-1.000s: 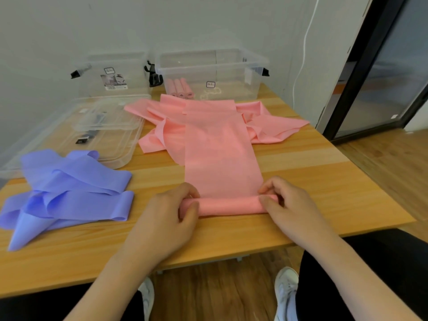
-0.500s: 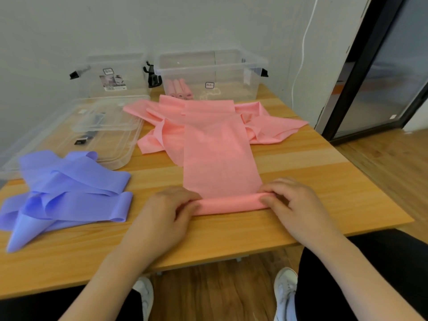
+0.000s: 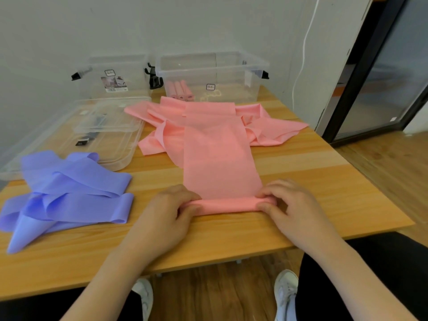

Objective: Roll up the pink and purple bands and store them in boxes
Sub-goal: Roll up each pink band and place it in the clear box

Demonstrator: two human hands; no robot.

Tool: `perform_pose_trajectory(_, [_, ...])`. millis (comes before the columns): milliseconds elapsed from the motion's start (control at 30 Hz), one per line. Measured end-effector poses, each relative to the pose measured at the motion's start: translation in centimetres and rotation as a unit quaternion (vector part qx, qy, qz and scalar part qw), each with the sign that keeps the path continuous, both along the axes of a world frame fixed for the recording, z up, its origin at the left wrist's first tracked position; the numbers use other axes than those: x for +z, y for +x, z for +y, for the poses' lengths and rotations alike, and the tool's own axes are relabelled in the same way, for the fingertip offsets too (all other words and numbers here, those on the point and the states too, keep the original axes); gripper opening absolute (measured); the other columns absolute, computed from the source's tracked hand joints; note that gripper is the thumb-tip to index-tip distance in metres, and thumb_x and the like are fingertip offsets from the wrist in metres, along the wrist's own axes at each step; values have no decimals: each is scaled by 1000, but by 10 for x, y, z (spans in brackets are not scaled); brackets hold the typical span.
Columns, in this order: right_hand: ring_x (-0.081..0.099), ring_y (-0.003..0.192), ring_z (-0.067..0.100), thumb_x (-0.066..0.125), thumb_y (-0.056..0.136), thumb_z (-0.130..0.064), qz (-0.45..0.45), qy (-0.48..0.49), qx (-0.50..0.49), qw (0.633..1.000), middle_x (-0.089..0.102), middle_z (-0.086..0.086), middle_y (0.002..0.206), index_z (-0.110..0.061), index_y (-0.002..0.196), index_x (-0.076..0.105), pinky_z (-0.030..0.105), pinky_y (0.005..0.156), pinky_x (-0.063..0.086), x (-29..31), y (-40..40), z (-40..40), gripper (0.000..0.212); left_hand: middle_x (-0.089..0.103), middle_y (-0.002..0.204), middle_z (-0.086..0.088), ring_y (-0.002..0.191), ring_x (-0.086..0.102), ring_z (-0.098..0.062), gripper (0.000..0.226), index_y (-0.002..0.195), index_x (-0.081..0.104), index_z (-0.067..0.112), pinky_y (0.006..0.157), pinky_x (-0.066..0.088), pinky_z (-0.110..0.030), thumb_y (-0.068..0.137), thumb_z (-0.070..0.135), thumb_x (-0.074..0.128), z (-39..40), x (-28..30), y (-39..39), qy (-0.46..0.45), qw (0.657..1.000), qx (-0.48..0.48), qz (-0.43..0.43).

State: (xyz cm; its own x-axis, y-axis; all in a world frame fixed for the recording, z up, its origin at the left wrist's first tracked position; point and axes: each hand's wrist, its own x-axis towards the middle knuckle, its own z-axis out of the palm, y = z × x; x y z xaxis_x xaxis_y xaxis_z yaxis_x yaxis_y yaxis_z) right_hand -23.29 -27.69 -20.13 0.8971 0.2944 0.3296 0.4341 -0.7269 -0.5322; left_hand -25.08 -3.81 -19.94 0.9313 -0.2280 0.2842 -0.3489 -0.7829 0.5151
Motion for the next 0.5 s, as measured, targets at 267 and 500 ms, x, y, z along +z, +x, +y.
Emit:
perform_pose_trajectory(267, [47, 80, -1, 57, 87, -20, 8, 26, -22, 999, 49, -26, 76, -31, 82, 54, 15, 70, 30, 0, 1, 9, 13, 51, 102, 14, 91, 43, 1, 32, 104, 62, 24, 79, 33, -8, 80, 41, 51, -1, -4, -2, 22, 999, 12, -38])
perform_pose_trajectory(500, [43, 102, 0, 63, 84, -24, 23, -3, 26, 999, 48, -20, 100, -24, 103, 66, 22, 93, 32, 0, 0, 6, 20, 58, 93, 8, 82, 52, -9, 20, 106, 62, 20, 69, 33, -11, 88, 11, 58, -4, 2, -2, -6, 997, 64, -30])
